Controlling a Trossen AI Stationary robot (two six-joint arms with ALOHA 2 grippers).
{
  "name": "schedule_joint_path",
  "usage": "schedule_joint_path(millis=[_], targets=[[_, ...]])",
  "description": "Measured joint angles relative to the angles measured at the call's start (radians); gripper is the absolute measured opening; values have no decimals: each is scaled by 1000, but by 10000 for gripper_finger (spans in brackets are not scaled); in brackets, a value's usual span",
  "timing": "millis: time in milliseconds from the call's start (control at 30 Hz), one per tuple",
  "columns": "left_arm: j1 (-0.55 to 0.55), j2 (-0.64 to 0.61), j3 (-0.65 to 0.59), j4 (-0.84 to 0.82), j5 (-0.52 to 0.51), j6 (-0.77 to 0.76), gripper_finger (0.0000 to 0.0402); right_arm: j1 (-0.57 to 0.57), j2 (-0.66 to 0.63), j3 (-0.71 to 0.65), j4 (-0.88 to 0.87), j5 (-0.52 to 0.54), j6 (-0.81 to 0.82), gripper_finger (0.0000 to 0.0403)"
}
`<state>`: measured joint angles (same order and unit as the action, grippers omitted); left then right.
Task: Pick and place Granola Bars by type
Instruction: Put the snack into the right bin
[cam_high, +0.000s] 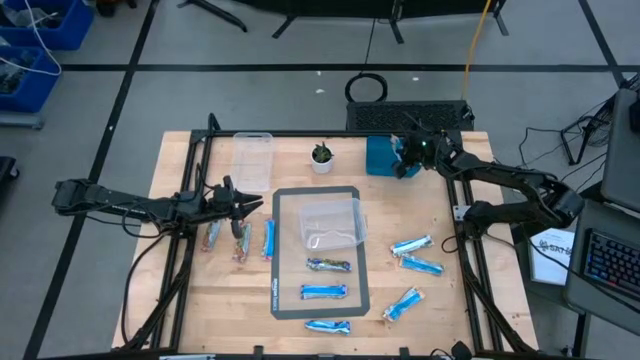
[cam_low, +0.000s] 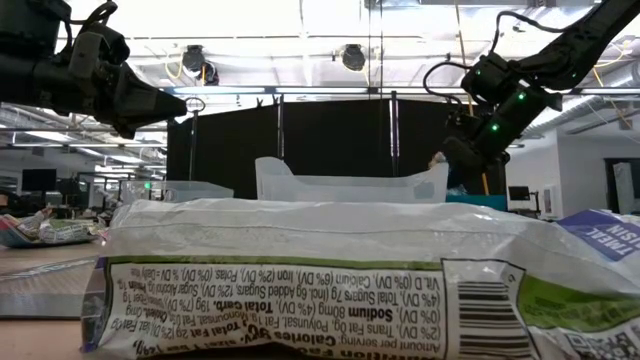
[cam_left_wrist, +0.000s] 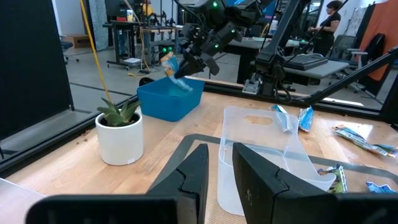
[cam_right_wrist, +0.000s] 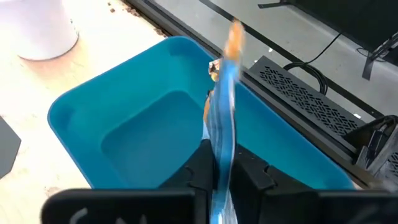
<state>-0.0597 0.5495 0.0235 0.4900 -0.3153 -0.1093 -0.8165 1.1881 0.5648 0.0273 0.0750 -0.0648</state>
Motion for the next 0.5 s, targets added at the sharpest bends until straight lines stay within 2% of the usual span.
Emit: schedule_joint_path(millis=[300, 500], targets=[[0, 0, 0, 0, 0, 0, 79, 0, 0, 0, 0, -14, 1, 66], [0, 0, 0, 0, 0, 0, 79, 0, 0, 0, 6, -184, 31, 75]])
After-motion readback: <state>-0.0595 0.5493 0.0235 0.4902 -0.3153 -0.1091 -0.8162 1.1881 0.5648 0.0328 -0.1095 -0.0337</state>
